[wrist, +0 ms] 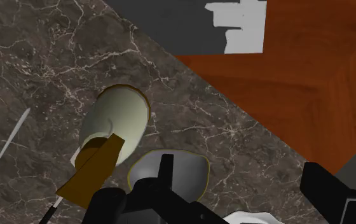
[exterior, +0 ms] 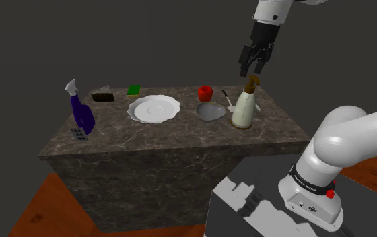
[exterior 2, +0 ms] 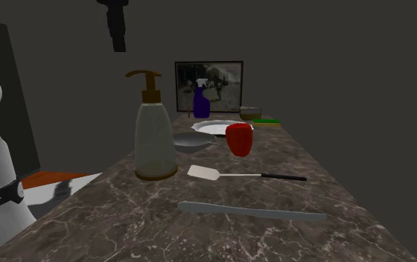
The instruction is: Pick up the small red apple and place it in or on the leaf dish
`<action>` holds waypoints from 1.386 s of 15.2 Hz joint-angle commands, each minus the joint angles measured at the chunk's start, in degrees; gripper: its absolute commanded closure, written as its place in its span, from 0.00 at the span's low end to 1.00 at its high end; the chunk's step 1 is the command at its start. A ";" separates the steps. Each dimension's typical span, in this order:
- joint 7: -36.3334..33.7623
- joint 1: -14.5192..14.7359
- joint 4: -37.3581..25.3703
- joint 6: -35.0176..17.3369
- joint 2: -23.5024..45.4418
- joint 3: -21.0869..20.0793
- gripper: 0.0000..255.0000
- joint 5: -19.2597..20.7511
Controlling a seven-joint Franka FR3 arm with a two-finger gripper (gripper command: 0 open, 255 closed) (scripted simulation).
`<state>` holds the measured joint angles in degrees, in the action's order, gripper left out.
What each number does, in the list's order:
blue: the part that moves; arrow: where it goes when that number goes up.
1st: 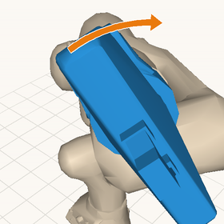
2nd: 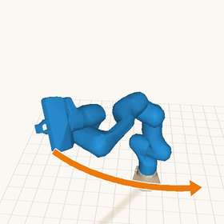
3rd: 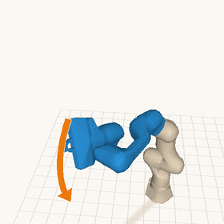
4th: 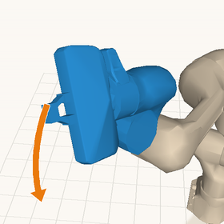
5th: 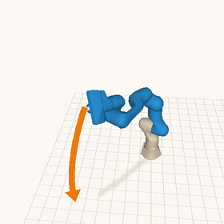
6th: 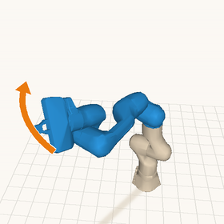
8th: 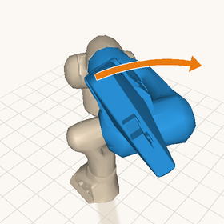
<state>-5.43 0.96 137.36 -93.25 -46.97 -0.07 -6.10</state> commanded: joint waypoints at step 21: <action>0.88 -4.66 -15.00 -26.31 39.52 1.07 0.00 9.46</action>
<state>-4.57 -3.42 123.03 -118.53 -9.05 0.83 2.80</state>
